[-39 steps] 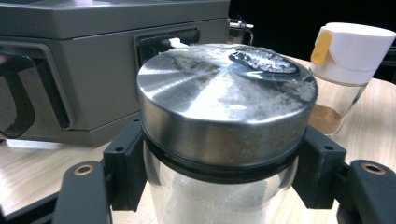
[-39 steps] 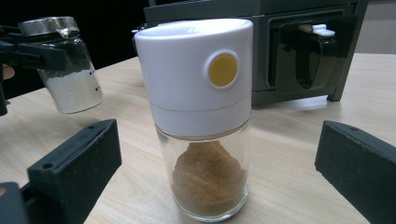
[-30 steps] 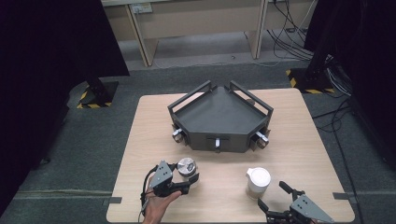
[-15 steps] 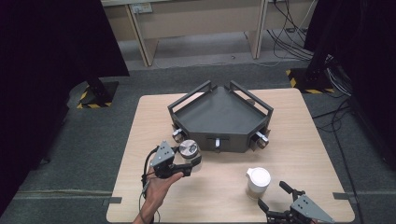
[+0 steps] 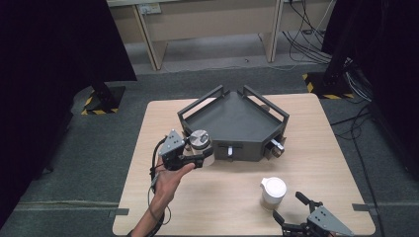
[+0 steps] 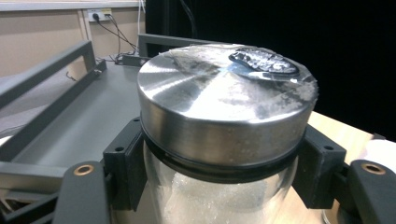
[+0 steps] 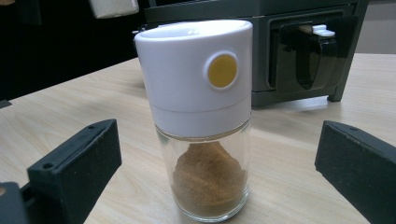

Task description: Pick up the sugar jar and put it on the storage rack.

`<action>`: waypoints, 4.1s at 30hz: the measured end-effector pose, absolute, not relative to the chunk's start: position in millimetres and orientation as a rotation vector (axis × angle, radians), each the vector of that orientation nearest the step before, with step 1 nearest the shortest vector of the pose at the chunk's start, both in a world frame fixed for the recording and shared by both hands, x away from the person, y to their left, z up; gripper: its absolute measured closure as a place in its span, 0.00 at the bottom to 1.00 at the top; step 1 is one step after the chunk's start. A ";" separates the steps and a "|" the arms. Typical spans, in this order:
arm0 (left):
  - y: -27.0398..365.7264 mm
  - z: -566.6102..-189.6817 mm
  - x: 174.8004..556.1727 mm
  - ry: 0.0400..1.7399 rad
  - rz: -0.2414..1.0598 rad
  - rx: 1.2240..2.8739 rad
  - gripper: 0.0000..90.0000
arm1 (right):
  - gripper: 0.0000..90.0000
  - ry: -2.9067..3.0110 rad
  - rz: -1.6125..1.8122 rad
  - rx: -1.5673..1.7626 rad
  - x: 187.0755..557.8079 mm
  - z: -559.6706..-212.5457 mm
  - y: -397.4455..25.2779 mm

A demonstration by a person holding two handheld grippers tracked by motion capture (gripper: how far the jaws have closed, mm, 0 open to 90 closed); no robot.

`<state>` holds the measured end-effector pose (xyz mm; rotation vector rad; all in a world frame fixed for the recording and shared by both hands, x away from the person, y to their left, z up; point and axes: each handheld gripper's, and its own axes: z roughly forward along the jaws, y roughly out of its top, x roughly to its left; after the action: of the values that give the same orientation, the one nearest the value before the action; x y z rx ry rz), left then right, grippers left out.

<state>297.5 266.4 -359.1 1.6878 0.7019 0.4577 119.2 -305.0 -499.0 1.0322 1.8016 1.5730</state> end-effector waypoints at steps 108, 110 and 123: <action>197.1 -373.1 375.6 0.948 0.696 1.600 0.00 | 0.01 1.807 1.593 1.025 118.8 -499.0 -305.6; 197.0 -372.1 373.9 0.943 0.698 1.602 0.00 | 0.01 1.807 1.593 1.027 118.8 -499.0 -305.6; 205.0 -365.5 367.0 0.939 0.658 1.600 0.00 | 0.01 1.808 1.592 1.028 118.9 -499.2 -305.1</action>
<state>367.0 205.0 -365.5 1.6000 0.9389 0.6581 118.9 -305.1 -499.2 1.0276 1.8080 1.5915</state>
